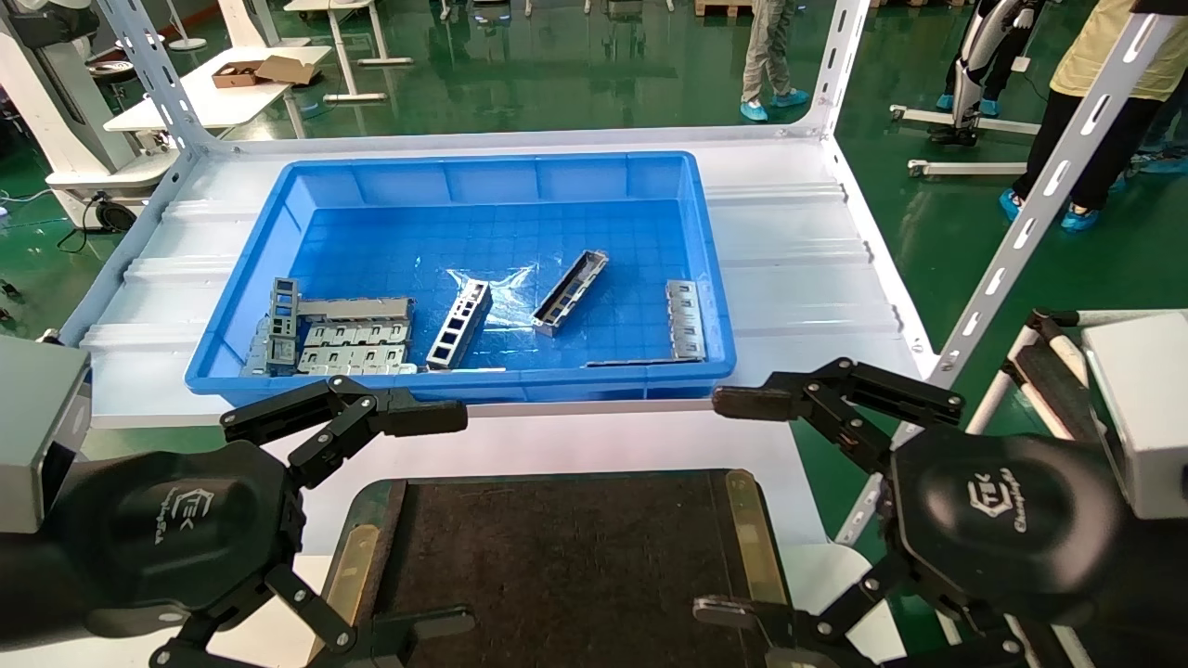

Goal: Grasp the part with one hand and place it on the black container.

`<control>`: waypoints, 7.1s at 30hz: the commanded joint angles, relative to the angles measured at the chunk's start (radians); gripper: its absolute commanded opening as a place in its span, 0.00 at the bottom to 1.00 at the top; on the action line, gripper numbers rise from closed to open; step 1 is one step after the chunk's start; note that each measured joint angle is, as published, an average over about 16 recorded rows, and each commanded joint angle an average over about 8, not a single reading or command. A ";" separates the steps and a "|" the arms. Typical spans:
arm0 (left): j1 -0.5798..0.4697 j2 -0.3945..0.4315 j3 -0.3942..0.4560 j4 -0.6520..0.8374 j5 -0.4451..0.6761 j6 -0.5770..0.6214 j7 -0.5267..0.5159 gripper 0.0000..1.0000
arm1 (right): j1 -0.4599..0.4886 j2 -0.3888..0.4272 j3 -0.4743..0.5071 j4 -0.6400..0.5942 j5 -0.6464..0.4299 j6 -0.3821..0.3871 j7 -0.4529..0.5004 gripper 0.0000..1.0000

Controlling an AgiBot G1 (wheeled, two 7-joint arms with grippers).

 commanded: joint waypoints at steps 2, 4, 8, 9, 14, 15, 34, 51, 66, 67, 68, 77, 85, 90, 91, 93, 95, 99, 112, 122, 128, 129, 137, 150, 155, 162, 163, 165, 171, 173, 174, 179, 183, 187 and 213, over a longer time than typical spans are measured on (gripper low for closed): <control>0.000 0.000 0.000 0.000 0.000 0.000 0.000 1.00 | 0.000 0.000 0.000 0.000 0.000 0.000 0.000 1.00; 0.000 0.000 0.000 0.000 0.000 0.000 0.000 1.00 | 0.000 0.000 0.000 0.000 0.000 0.000 0.000 1.00; 0.000 0.000 0.000 0.000 0.000 0.000 0.000 1.00 | 0.000 0.000 0.000 0.000 0.000 0.000 0.000 1.00; 0.000 0.000 0.000 0.000 0.000 0.000 0.000 1.00 | 0.000 0.000 0.000 0.000 0.000 0.000 0.000 1.00; 0.000 0.000 0.000 0.000 0.000 0.000 0.000 1.00 | 0.000 0.000 0.000 0.000 0.000 0.000 0.000 1.00; 0.000 0.000 0.000 0.000 0.000 0.000 0.000 1.00 | 0.000 0.000 0.000 0.000 0.000 0.000 0.000 1.00; -0.026 0.005 0.016 0.020 0.041 -0.021 -0.017 1.00 | 0.000 0.000 0.000 0.000 0.000 0.000 0.000 1.00; -0.318 0.233 0.167 0.242 0.401 -0.197 -0.031 1.00 | 0.001 0.000 -0.001 -0.001 0.000 0.000 0.000 1.00; -0.606 0.586 0.288 0.799 0.643 -0.415 0.036 1.00 | 0.001 0.000 -0.001 -0.001 0.000 0.000 -0.001 1.00; -0.619 0.608 0.293 0.837 0.654 -0.434 0.045 1.00 | 0.001 0.000 -0.001 -0.001 0.000 0.000 -0.001 1.00; -0.632 0.630 0.298 0.874 0.665 -0.453 0.054 1.00 | 0.001 0.000 -0.001 -0.001 0.000 0.000 -0.001 1.00; -0.671 0.747 0.337 1.069 0.704 -0.593 0.103 0.96 | 0.001 0.000 -0.001 -0.001 0.001 0.000 -0.001 0.70; -0.638 0.756 0.402 1.050 0.692 -0.668 0.062 0.01 | 0.001 0.000 -0.001 -0.001 0.001 0.000 -0.001 0.00; -0.623 0.755 0.445 1.036 0.678 -0.700 0.025 0.00 | 0.001 0.000 -0.001 -0.001 0.001 0.000 -0.001 0.00; -0.621 0.755 0.453 1.034 0.675 -0.706 0.020 0.00 | 0.001 0.000 -0.001 -0.001 0.001 0.000 -0.001 0.00; -0.618 0.754 0.468 1.031 0.669 -0.719 0.012 0.00 | 0.001 0.000 -0.002 -0.001 0.001 0.000 -0.001 0.00; -0.616 0.753 0.481 1.029 0.662 -0.731 0.005 0.00 | 0.001 0.000 -0.002 -0.001 0.001 0.000 -0.001 0.00; -0.613 0.752 0.504 1.030 0.646 -0.752 -0.003 0.00 | 0.001 0.000 -0.002 -0.001 0.001 0.000 -0.001 0.00; -0.603 0.750 0.562 1.039 0.590 -0.778 -0.025 0.00 | 0.001 0.000 -0.002 -0.001 0.001 0.000 -0.001 0.00; -0.599 0.749 0.599 1.041 0.554 -0.786 -0.033 0.00 | 0.001 0.001 -0.002 -0.001 0.001 0.000 -0.001 0.00; -0.613 0.749 0.606 1.036 0.519 -0.809 -0.028 0.00 | 0.001 0.001 -0.002 -0.001 0.001 0.000 -0.001 0.00; -0.618 0.749 0.604 1.034 0.511 -0.820 -0.025 0.00 | 0.001 0.001 -0.002 -0.001 0.001 0.000 -0.001 0.00; -0.665 0.737 0.591 0.998 0.441 -0.845 0.006 0.00 | 0.001 0.001 -0.002 -0.001 0.001 0.000 -0.001 0.00; -0.674 0.549 0.521 0.901 0.248 -0.163 0.143 0.00 | 0.001 0.001 -0.003 -0.001 0.002 0.000 -0.001 0.00; -0.637 0.490 0.502 0.878 0.192 0.010 0.168 0.00 | 0.001 0.001 -0.003 -0.001 0.002 0.000 -0.001 0.00; -0.504 0.412 0.517 0.771 0.166 0.066 0.123 0.00 | 0.001 0.001 -0.003 -0.001 0.002 0.001 -0.002 0.00; -0.476 0.400 0.521 0.748 0.164 0.060 0.112 0.00 | 0.001 0.001 -0.003 -0.001 0.002 0.001 -0.002 0.00; -0.416 0.378 0.528 0.704 0.160 0.040 0.088 0.00 | 0.001 0.001 -0.003 -0.001 0.002 0.001 -0.002 0.00; -0.235 0.320 0.547 0.565 0.169 -0.098 0.020 0.00 | 0.001 0.001 -0.003 -0.001 0.002 0.001 -0.002 0.00; -0.179 0.307 0.553 0.519 0.176 -0.166 -0.008 0.00 | 0.001 0.001 -0.003 -0.001 0.002 0.001 -0.002 0.00; -0.153 0.302 0.555 0.498 0.180 -0.202 -0.023 0.00 | 0.001 0.001 -0.003 -0.001 0.002 0.001 -0.002 0.00; -0.038 0.291 0.564 0.397 0.196 -0.399 -0.114 0.00 | 0.001 0.001 -0.003 -0.001 0.002 0.001 -0.002 0.00; 0.028 0.296 0.569 0.333 0.206 -0.555 -0.199 0.00 | 0.001 0.001 -0.003 -0.001 0.002 0.001 -0.002 0.00; 0.074 0.308 0.578 0.285 0.215 -0.698 -0.292 0.00 | 0.001 0.001 -0.003 -0.001 0.002 0.001 -0.002 0.00; 0.107 0.444 0.733 0.307 0.316 -1.200 -0.721 0.00 | 0.001 0.001 -0.004 -0.001 0.002 0.001 -0.002 0.00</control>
